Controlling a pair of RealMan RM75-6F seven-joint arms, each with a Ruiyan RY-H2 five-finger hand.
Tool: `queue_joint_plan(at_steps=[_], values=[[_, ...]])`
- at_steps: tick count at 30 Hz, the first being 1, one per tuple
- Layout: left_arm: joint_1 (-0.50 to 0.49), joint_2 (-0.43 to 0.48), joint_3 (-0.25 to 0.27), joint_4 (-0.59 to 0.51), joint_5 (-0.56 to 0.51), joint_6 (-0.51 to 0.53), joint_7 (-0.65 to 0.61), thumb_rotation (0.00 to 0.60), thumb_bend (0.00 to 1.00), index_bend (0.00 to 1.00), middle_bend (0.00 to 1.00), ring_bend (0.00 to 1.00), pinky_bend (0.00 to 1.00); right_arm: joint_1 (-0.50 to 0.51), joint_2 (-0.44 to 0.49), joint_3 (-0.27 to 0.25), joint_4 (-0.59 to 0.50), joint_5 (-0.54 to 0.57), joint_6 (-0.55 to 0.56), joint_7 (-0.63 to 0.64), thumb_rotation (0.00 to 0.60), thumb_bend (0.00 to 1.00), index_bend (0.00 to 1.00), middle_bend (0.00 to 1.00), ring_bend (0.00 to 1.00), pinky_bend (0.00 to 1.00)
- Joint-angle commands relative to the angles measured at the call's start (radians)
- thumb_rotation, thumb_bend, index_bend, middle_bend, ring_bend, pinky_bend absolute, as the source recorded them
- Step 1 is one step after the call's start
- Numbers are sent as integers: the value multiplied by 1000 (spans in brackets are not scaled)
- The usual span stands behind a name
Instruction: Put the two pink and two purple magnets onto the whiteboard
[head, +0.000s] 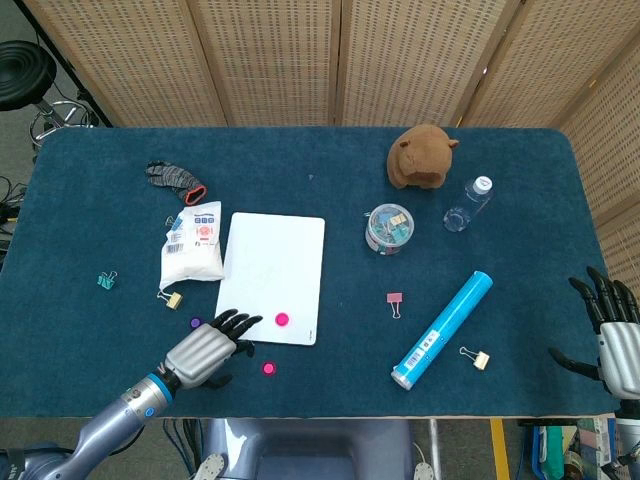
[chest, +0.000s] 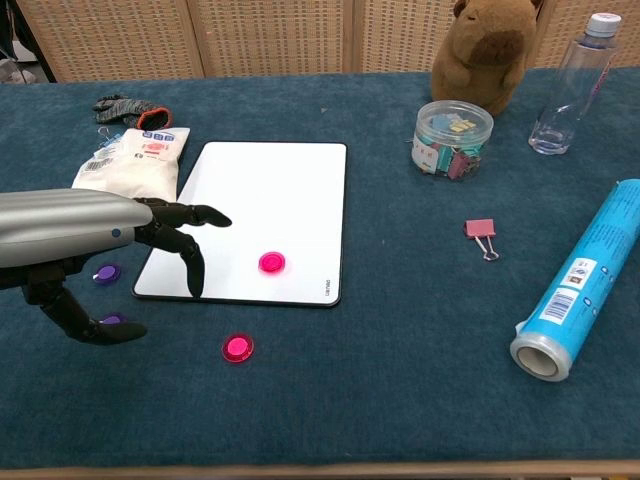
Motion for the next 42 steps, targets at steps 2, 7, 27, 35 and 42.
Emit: queue_joint_plan(at_steps=[2,7,27,35,42], values=[[-16,-45,5,23,-30,-3,32,600,333,394,0,0,0,-3,-1,4,1,-10,-13,2,600,0,98,0,0,0],[-37,-97,5,52,-60,11,108,600,336,400,0,0,0,-11,-1,18,3,-12,-26,4,600,0,98,0,0,0],[-64,-253,37,188,-21,46,155,600,334,393,0,0,0,-31,1,54,3,-20,-57,15,600,0,101,0,0,0],[-67,-279,44,209,-17,60,163,600,333,385,0,0,0,-35,2,64,2,-23,-72,20,600,0,102,0,0,0],[-67,-306,51,241,-9,72,168,600,331,385,0,0,0,-40,5,73,2,-24,-79,28,600,0,102,0,0,0]])
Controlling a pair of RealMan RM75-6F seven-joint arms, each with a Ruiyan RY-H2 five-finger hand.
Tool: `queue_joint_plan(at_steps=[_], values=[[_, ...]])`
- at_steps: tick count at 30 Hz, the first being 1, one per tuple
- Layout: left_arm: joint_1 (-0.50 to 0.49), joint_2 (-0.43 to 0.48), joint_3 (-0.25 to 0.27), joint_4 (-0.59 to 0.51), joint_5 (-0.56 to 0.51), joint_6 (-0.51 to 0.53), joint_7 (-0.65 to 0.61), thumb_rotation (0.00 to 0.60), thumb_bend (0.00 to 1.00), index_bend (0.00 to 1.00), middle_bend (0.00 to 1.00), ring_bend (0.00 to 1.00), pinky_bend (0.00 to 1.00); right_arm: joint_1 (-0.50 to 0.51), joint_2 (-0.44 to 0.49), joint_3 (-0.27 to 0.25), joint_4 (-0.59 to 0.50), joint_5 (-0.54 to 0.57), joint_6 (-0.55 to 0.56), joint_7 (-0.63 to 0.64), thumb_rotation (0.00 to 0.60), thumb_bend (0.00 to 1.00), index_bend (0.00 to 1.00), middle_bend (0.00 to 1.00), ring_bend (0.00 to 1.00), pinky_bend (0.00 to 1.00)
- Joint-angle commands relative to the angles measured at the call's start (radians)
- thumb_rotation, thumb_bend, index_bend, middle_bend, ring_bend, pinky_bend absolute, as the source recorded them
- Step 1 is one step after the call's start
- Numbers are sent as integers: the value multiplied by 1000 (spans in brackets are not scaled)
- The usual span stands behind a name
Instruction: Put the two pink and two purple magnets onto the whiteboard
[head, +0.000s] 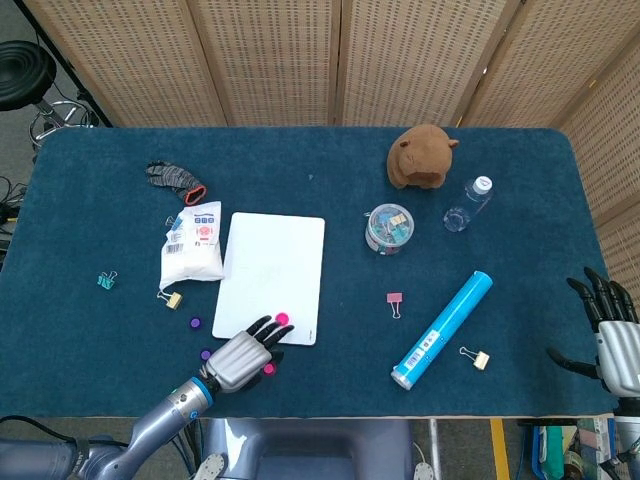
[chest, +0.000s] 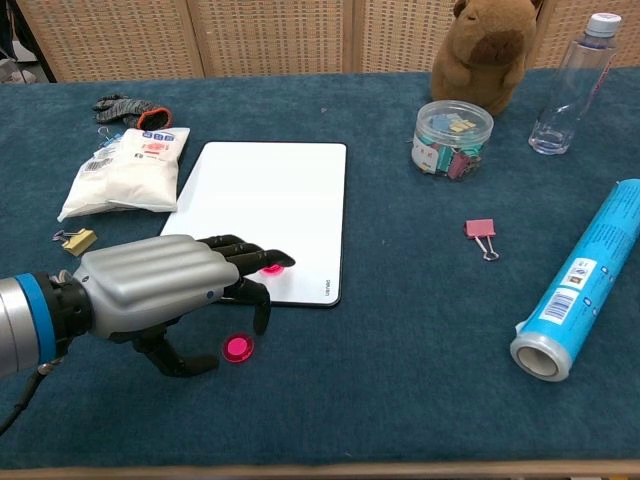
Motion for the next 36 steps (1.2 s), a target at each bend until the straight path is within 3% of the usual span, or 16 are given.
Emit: queue_joint_plan(at_steps=[1,14,24,36], values=[[0,-14,3,14,3,4,3,600,331,385,0,0,0,-2,2,3,-1,-2,-2,4,600,0,102,0,0,0],[-1,-53,5,48,-16,10,12,600,329,387,0,0,0,-9,8,16,0,-2,-14,24,600,0,102,0,0,0],[4,-72,6,69,-15,23,4,600,330,555,0,0,0,-12,10,22,-1,-5,-18,32,600,0,101,0,0,0],[12,-53,5,58,3,51,-5,600,335,594,0,0,0,-15,10,26,-1,-8,-26,31,600,0,104,0,0,0]])
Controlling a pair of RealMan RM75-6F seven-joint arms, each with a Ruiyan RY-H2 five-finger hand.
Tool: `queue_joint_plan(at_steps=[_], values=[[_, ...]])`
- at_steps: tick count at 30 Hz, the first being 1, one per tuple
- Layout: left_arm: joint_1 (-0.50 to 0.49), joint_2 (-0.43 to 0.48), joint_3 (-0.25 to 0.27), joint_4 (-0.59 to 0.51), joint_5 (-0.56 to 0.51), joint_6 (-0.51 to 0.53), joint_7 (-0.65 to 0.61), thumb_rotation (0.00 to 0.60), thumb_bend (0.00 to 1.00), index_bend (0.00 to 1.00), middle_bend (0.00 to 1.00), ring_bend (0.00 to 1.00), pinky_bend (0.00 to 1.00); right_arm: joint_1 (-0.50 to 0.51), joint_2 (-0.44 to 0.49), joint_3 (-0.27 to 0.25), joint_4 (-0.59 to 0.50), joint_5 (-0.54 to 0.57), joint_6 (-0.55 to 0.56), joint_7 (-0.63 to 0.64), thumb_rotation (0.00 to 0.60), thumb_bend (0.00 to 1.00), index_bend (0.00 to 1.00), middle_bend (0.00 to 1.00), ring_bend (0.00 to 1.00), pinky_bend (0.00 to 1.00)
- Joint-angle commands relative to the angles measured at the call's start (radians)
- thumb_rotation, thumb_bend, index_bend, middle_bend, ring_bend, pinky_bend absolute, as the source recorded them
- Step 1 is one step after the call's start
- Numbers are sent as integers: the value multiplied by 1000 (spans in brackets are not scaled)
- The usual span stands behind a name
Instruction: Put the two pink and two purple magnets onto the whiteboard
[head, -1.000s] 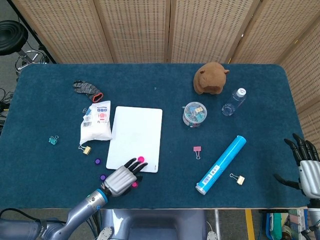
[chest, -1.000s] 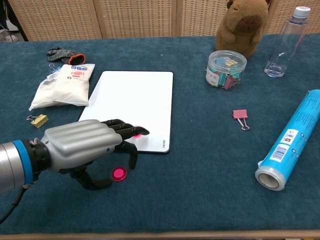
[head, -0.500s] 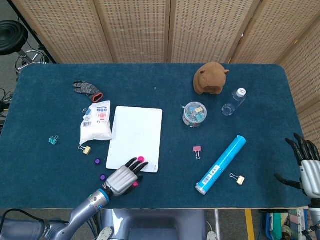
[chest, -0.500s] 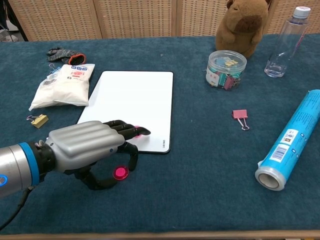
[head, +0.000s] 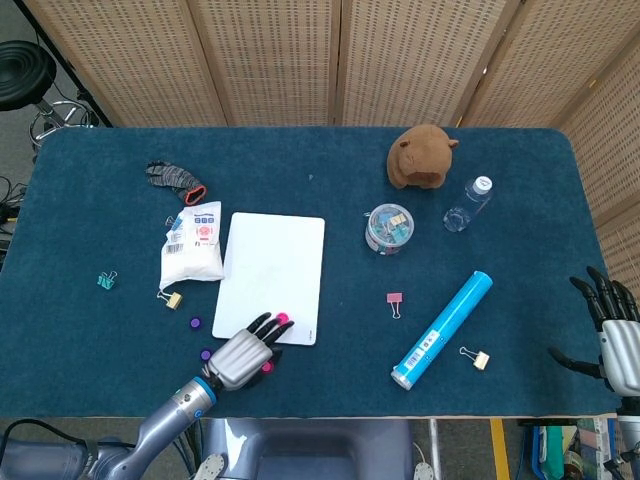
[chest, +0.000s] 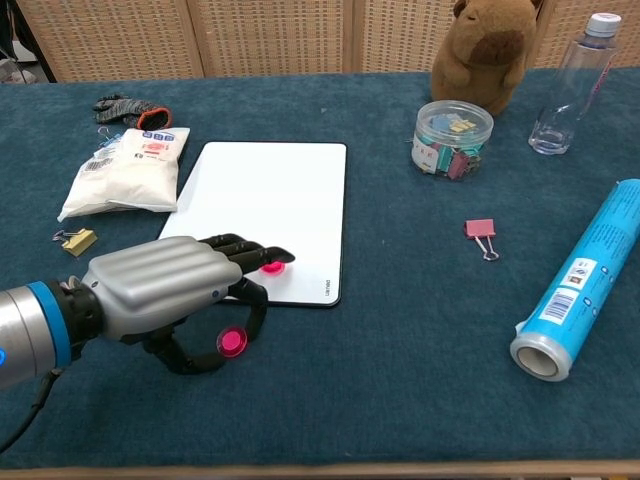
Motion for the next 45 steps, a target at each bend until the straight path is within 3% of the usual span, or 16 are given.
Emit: queue_joint_plan(at_steps=[1,6,16,23,32,45], values=[[1,4,-1,-3,-1,2,1,600,335,595,0,0,0,-1,0,1,0,1,-1,-1,600,0,104,0,0,0],[0,15,-12,-12,-6,8,-4,600,336,595,0,0,0,-1,0,3,-1,0,-5,-3,600,0,104,0,0,0],[-17,83,-91,-43,-54,27,-39,600,337,595,0,0,0,-1,2,3,-4,3,-16,-1,600,0,108,0,0,0],[-47,77,-148,31,-147,-14,-80,600,337,595,0,0,0,-1,3,7,-3,11,-25,4,600,0,111,0,0,0],[-71,22,-157,126,-154,-46,-153,600,337,595,0,0,0,1,2,5,-3,10,-37,7,600,0,112,0,0,0],[-95,-14,-153,149,-213,-44,-79,600,337,589,0,0,0,0,4,7,-3,10,-40,14,600,0,112,0,0,0]])
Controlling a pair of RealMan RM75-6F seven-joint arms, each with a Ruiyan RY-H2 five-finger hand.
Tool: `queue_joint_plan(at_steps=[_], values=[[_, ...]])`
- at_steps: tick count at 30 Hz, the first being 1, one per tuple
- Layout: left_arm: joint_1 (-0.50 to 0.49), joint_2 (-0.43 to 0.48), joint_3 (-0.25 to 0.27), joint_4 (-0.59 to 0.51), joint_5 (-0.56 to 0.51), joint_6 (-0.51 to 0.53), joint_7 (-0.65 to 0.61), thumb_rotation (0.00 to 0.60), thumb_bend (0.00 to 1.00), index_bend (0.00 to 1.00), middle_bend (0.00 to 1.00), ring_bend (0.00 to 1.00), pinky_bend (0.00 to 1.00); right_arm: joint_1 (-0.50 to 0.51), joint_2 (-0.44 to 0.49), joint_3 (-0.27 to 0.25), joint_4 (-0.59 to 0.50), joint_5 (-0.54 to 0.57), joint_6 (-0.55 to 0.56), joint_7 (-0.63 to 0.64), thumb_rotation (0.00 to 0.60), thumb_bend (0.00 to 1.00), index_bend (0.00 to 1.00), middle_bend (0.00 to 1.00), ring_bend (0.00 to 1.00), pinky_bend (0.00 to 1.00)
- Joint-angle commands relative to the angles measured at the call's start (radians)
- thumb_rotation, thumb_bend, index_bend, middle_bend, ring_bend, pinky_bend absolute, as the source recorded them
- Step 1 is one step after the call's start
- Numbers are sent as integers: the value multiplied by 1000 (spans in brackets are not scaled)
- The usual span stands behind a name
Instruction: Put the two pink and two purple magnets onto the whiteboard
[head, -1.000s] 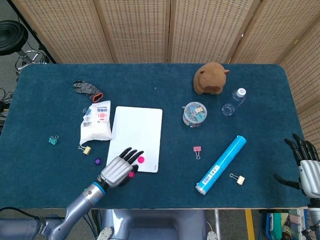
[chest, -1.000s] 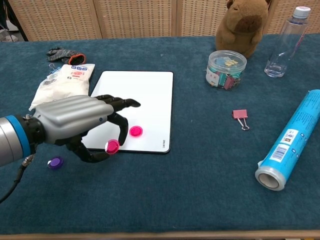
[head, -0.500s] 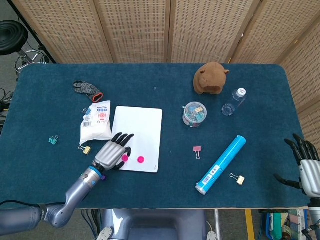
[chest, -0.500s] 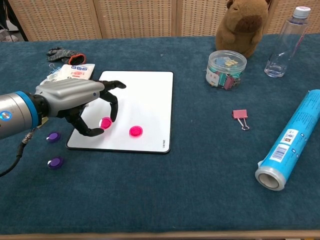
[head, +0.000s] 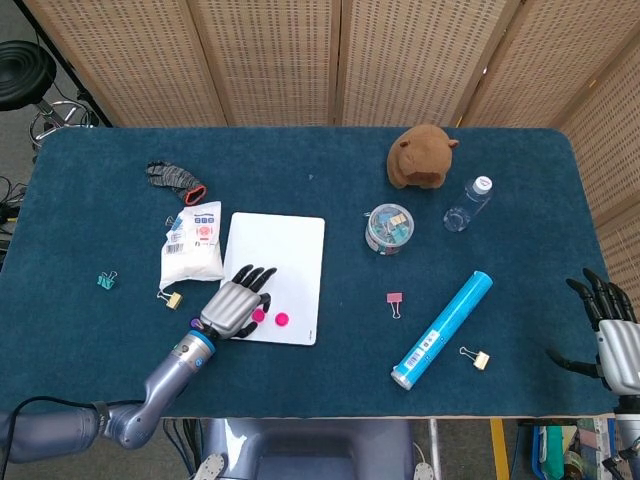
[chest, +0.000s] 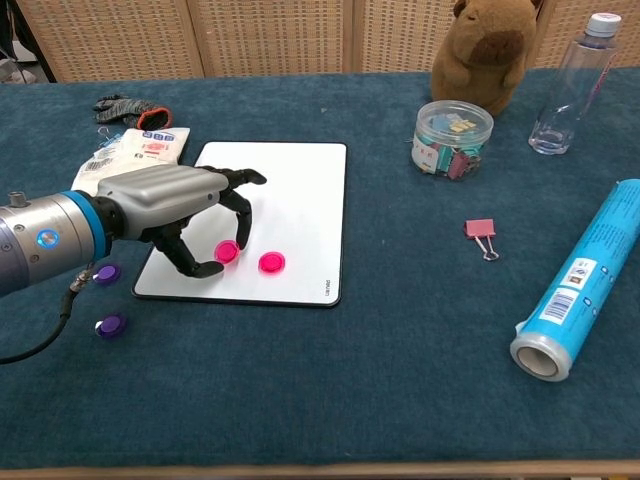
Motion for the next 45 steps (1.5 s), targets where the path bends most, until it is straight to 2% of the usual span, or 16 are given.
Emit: queue_joint_plan(at_steps=[1,6,15,21,29,33,37,42,45], values=[[-4,-8,1,6,-22,3,18,600,337,588,0,0,0,0,1,1,0,1,0,2,600,0,111,0,0,0],[-6,-12,1,9,-40,7,27,600,337,573,0,0,0,0,3,2,1,2,-1,7,600,0,112,0,0,0],[-6,-17,9,8,-41,20,27,600,333,412,0,0,0,-2,4,3,-1,0,1,8,600,0,111,0,0,0],[-6,-4,8,-12,-52,25,30,600,329,383,0,0,0,-3,5,4,-2,-1,2,8,600,0,111,0,0,0],[35,72,22,-85,17,100,-10,600,329,382,0,0,0,-2,4,2,-2,-2,-2,9,600,0,111,0,0,0],[84,141,61,-123,62,162,-16,600,328,383,0,0,0,-2,5,2,-6,-5,-1,8,600,0,111,0,0,0],[139,183,113,-111,108,211,-37,600,328,383,0,0,0,-2,5,0,-11,-10,0,5,600,0,111,0,0,0],[191,200,159,-69,183,254,-97,600,327,383,0,0,0,-2,5,-3,-18,-12,-2,2,600,0,111,0,0,0],[209,193,170,-35,208,266,-114,600,328,383,0,0,0,-2,6,-3,-20,-12,-4,1,600,0,111,0,0,0]])
